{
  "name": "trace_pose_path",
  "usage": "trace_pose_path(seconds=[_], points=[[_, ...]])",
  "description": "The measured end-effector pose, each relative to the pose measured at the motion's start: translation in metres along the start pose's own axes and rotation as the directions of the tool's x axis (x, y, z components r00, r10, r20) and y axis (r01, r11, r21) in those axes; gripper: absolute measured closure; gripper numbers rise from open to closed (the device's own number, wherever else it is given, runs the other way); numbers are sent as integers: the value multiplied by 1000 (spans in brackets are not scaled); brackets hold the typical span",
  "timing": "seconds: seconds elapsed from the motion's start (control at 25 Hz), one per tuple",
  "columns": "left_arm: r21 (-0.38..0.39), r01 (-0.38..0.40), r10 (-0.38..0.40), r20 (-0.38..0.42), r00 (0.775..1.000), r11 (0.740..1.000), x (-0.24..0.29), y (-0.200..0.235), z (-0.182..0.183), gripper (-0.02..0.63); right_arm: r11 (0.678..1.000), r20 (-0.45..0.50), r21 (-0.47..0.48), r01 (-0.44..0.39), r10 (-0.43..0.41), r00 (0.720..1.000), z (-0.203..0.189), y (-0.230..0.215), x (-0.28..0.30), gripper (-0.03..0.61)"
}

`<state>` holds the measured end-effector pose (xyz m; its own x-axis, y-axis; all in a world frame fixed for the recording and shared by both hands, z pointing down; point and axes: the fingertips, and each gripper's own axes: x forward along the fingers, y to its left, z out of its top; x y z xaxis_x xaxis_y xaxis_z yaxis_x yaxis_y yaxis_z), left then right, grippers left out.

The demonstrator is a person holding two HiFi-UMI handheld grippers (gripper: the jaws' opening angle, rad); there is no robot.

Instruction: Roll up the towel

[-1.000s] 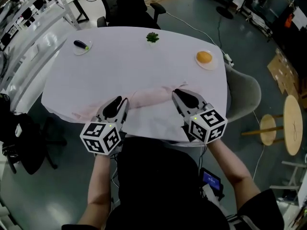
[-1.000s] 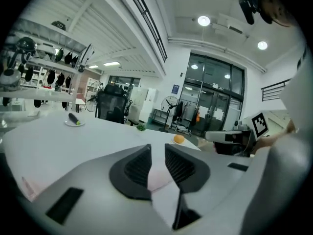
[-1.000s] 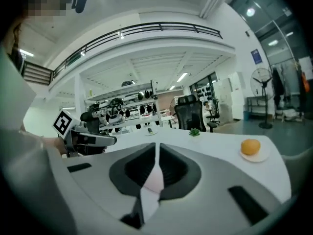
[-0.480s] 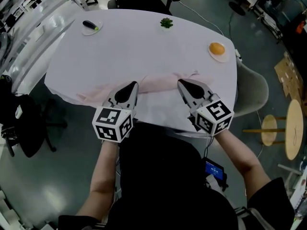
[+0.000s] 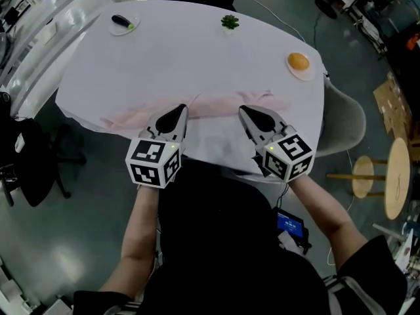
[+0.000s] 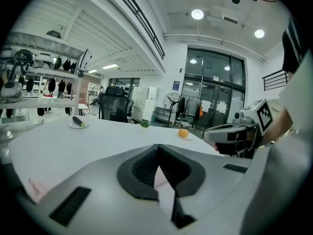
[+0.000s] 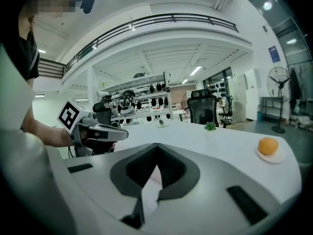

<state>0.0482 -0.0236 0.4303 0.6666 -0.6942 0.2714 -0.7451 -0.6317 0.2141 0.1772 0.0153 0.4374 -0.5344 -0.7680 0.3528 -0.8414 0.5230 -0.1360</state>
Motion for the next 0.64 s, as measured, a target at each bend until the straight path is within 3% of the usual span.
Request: trace_pose_path(seconds=[0.64], points=[[-24,-32,31,-10,999,999,-14,14,-9,601,1000,-3,2,15,-15,1000,-3,5,3,571]])
